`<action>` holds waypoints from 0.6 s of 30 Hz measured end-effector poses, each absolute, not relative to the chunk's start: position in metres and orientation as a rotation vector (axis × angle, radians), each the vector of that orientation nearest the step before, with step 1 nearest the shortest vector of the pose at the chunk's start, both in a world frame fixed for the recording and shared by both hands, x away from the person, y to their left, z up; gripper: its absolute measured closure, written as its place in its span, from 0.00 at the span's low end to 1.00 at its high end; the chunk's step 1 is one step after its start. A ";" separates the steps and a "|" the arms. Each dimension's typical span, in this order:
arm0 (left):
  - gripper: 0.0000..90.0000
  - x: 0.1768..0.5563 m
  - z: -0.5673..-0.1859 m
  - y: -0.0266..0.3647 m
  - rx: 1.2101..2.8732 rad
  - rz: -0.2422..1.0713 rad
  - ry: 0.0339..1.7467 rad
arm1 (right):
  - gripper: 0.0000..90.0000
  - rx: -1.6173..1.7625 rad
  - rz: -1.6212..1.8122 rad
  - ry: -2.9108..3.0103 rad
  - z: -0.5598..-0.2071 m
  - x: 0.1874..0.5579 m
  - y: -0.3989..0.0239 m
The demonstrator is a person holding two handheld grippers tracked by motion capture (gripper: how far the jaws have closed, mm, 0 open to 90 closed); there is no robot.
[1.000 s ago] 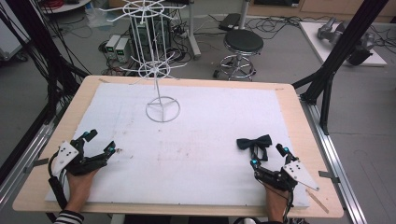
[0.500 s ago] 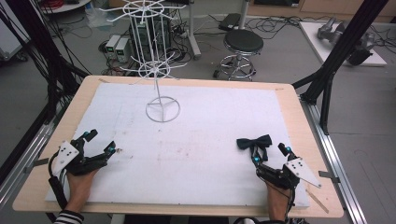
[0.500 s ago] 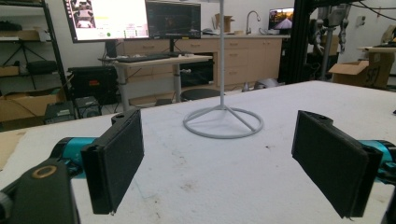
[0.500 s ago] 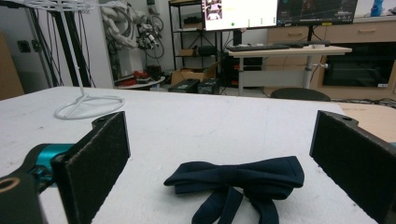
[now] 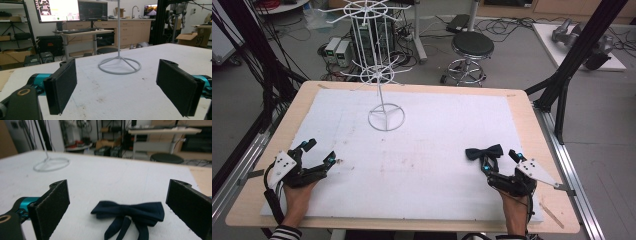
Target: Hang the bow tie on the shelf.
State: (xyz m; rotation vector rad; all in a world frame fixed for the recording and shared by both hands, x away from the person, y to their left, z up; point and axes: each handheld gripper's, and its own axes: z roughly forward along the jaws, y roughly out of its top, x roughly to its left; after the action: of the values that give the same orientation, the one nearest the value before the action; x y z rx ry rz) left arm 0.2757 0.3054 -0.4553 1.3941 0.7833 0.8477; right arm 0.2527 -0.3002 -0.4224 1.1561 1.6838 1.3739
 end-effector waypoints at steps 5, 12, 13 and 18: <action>0.19 0.276 -0.455 0.305 1.394 0.847 0.784 | 0.11 1.139 1.273 1.826 -0.415 0.257 -0.297; 0.19 0.276 -0.455 0.306 1.393 0.846 0.784 | 0.17 1.141 1.176 1.949 -0.407 0.264 -0.292; 0.19 0.276 -0.455 0.306 1.393 0.846 0.784 | 0.17 1.147 1.176 1.970 -0.406 0.265 -0.292; 0.19 0.276 -0.455 0.306 1.394 0.844 0.784 | 0.17 1.199 1.123 2.029 -0.403 0.274 -0.288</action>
State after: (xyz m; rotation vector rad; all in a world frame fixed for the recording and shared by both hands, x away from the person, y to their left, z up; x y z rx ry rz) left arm 0.2758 0.3056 -0.4553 1.3937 0.7844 0.8437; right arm 0.2736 -0.2884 -0.4029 1.1992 2.0288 1.1232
